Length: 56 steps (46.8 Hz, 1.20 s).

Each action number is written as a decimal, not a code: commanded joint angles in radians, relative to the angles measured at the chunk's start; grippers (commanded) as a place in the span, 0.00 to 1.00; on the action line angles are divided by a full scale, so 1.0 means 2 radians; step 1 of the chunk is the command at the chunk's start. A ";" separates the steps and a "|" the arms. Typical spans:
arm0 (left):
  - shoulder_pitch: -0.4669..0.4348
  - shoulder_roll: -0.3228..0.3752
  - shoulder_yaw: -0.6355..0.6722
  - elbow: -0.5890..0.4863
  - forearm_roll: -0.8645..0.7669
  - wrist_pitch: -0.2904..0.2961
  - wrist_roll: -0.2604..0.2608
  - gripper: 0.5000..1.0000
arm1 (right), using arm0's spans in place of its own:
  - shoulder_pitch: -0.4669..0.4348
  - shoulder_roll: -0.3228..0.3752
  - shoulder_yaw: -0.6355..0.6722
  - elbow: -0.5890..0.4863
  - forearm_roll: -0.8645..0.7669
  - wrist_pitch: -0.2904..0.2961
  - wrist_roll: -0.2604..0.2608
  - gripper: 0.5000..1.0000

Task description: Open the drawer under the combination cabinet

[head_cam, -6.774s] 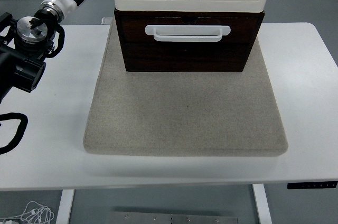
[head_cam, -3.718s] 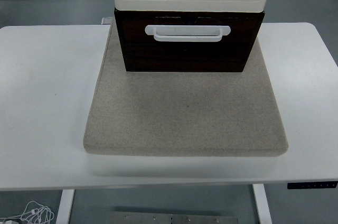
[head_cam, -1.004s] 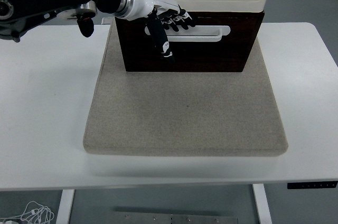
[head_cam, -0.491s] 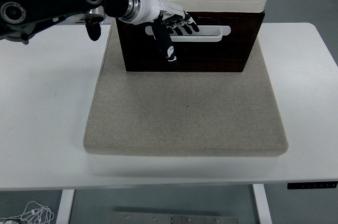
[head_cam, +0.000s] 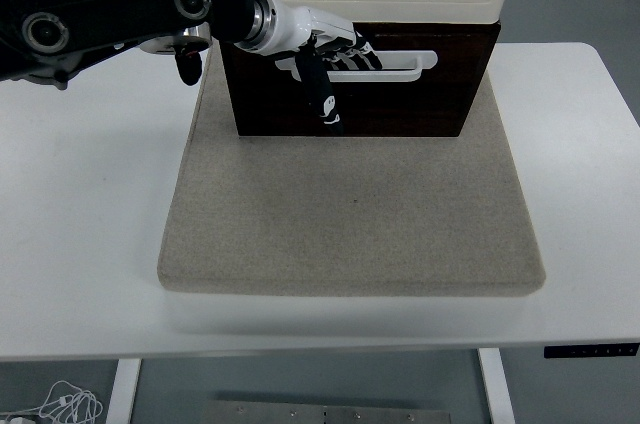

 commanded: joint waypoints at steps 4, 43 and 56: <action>-0.003 -0.001 -0.001 -0.004 -0.001 -0.017 0.000 1.00 | 0.000 0.000 0.000 0.000 0.000 0.000 0.000 0.85; -0.006 0.012 -0.029 -0.022 -0.005 -0.085 -0.002 1.00 | 0.000 0.000 0.000 0.000 0.000 0.000 0.000 0.85; -0.006 0.019 -0.030 -0.030 -0.006 -0.103 -0.002 1.00 | 0.000 0.000 0.000 0.000 0.000 0.000 0.000 0.85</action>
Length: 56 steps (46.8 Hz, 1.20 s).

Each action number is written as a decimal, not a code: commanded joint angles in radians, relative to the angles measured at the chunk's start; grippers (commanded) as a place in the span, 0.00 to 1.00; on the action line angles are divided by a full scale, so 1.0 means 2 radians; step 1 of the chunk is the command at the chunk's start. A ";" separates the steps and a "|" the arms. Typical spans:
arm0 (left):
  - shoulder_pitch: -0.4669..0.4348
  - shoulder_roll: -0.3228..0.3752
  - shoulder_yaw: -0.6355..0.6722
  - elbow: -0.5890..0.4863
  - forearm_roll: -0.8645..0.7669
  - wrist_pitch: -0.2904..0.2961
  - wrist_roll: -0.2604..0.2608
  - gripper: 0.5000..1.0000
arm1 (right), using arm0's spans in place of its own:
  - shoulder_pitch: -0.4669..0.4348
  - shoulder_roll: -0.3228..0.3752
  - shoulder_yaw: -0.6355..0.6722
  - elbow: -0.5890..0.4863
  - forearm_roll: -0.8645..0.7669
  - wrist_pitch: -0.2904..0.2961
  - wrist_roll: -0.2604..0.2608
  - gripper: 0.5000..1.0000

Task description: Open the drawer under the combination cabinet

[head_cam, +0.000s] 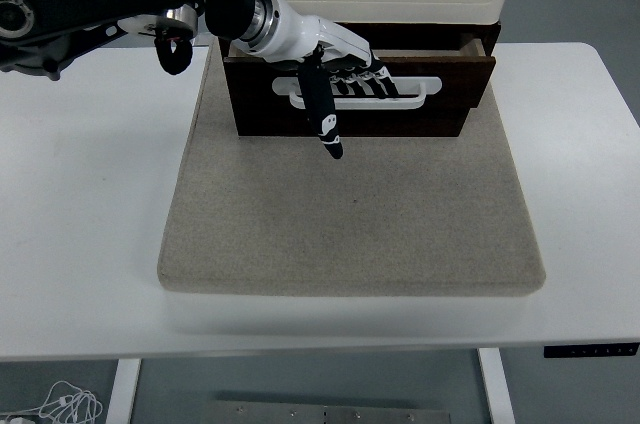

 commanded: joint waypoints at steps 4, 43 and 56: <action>0.000 0.003 0.000 -0.007 -0.001 -0.008 0.000 1.00 | 0.000 0.000 0.000 0.000 0.000 0.000 0.000 0.85; -0.004 0.005 -0.029 -0.023 -0.004 -0.053 0.002 1.00 | 0.000 0.000 0.000 0.000 0.000 0.000 0.000 0.85; -0.002 0.008 -0.067 -0.029 -0.013 -0.074 0.001 1.00 | 0.000 0.000 0.000 0.000 0.000 0.000 0.000 0.85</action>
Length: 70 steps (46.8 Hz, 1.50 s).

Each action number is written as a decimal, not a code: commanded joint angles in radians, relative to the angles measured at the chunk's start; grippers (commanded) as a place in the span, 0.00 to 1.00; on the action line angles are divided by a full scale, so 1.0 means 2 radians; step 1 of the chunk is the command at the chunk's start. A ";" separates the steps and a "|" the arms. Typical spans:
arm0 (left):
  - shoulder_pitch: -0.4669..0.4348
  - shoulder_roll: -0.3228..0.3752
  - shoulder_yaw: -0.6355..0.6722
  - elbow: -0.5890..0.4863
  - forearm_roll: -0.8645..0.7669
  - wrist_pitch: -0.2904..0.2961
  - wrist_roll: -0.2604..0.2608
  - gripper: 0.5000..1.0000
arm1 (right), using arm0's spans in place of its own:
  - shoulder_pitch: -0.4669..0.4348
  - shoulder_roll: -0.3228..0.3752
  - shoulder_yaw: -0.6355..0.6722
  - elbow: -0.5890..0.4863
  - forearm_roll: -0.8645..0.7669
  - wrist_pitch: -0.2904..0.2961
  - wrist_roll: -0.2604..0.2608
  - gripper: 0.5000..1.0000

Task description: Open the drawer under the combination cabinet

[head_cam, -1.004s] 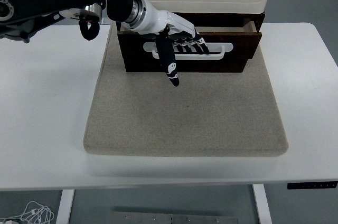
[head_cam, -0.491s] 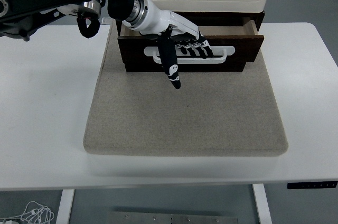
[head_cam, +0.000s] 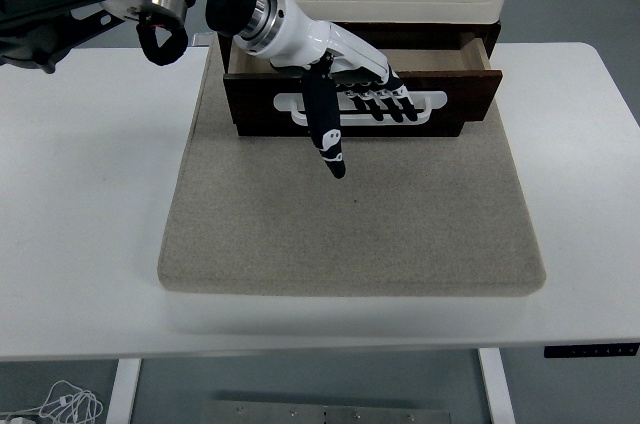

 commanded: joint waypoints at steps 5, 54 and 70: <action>0.005 0.000 -0.061 0.002 -0.008 -0.002 -0.002 1.00 | 0.000 0.000 0.000 0.000 0.000 0.000 0.000 0.85; 0.000 -0.034 -0.458 0.243 -0.073 0.142 -0.179 1.00 | 0.000 0.000 0.000 0.000 0.000 0.000 0.000 0.85; 0.020 0.024 -0.469 0.337 -0.128 0.257 -0.186 1.00 | 0.000 0.000 0.000 0.000 0.000 0.000 0.000 0.85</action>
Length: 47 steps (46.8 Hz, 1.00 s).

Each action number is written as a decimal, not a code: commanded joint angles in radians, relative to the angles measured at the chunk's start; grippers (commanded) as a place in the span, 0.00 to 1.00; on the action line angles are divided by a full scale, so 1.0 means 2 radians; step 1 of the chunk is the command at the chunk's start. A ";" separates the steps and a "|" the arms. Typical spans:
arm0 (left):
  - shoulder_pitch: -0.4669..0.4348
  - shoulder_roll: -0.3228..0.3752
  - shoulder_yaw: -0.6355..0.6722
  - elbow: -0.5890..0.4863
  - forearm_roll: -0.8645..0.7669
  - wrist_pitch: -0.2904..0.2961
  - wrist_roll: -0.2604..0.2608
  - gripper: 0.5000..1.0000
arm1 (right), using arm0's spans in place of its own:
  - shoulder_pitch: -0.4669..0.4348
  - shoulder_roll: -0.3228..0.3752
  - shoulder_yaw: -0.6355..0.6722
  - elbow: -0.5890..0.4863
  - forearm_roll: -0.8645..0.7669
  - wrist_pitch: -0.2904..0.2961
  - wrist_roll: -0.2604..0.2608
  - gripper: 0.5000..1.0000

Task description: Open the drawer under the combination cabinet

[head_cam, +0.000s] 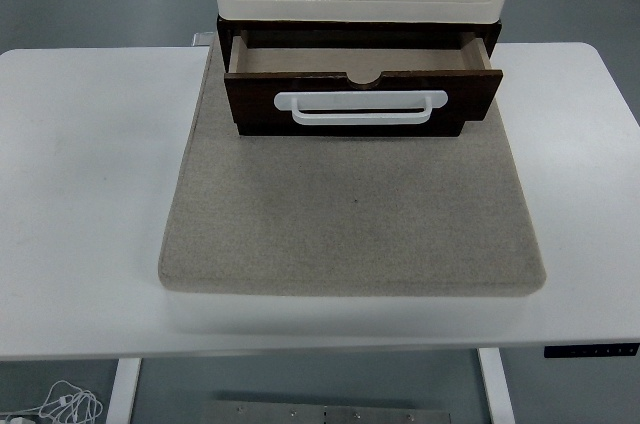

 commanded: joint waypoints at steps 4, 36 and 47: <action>0.001 0.008 0.001 0.077 -0.038 0.008 0.000 1.00 | 0.000 0.000 0.000 0.000 0.000 0.000 0.000 0.85; 0.155 -0.056 0.005 0.214 -0.145 0.048 0.009 1.00 | 0.000 0.000 0.000 0.000 0.000 0.000 0.000 0.85; 0.198 -0.089 0.005 0.214 -0.173 0.046 0.019 1.00 | 0.000 0.000 -0.002 0.001 0.000 0.000 0.000 0.85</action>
